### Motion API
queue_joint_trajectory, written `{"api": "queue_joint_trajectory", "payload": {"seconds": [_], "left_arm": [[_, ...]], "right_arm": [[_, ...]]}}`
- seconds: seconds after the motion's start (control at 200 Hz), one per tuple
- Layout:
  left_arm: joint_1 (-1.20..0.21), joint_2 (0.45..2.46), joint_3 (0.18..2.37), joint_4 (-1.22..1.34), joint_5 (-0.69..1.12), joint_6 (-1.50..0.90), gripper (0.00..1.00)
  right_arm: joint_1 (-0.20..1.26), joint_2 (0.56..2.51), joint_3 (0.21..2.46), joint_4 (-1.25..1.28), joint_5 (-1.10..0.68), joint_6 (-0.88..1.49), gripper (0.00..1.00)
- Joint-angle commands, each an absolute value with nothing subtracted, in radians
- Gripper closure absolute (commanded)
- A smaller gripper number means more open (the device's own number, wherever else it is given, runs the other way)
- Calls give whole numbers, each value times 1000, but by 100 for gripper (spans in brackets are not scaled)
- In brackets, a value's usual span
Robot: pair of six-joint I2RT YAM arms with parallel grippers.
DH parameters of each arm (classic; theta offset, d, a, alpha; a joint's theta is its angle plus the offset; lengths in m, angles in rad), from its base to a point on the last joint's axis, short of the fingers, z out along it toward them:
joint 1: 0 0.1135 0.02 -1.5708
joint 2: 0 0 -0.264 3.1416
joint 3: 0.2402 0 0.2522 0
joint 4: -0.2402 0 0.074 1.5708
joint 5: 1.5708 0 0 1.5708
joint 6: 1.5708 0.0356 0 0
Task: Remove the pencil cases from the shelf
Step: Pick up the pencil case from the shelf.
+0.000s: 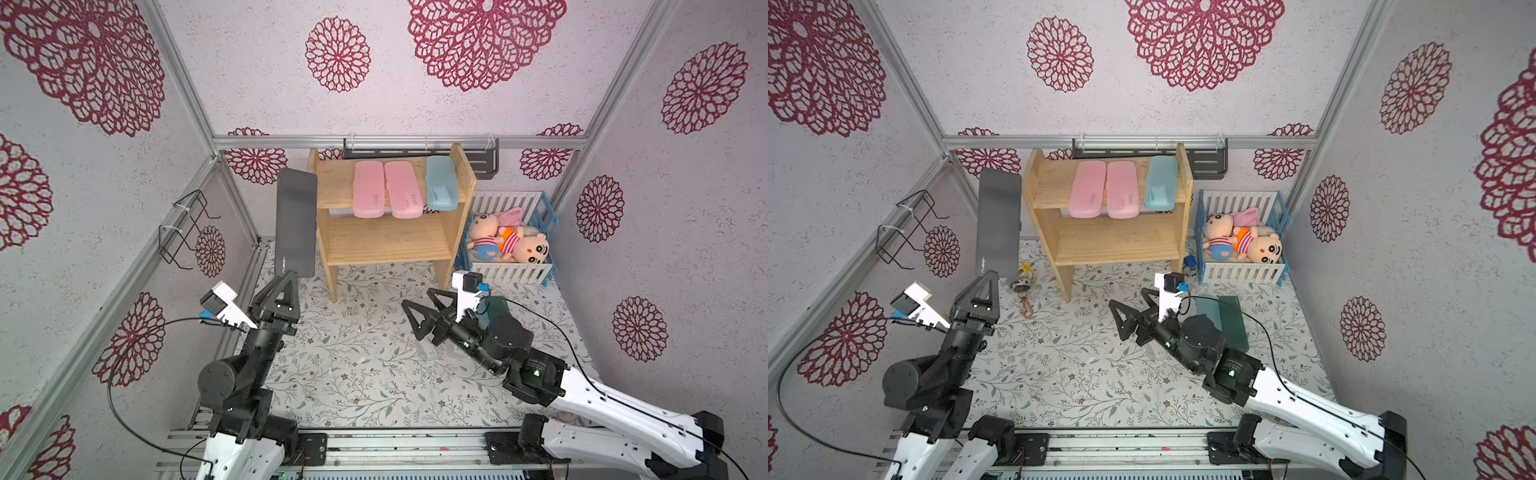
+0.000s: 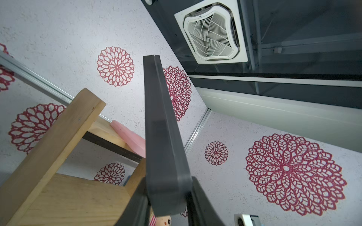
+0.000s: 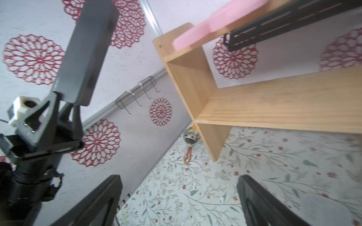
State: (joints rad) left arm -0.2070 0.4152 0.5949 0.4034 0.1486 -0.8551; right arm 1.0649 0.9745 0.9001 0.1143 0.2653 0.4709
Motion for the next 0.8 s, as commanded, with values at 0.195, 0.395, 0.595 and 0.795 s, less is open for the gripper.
{"api": "queue_joint_trajectory", "payload": {"seconds": [0.195,0.395,0.595,0.795], "left_arm": [[-204,142,484,166,114,-617,100],[-204,11,458,80,83,-556,100],[-204,14,469,52,103,-533,100],[-203,4,487,14,101,-508,100]], "right_arm": [[1173,1263,1222,214,257,572,1],[1195,1452,1467,124,254,586,1],[1204,1597,1642,78,186,606,1],[1212,1691,1768,1,177,615,1]]}}
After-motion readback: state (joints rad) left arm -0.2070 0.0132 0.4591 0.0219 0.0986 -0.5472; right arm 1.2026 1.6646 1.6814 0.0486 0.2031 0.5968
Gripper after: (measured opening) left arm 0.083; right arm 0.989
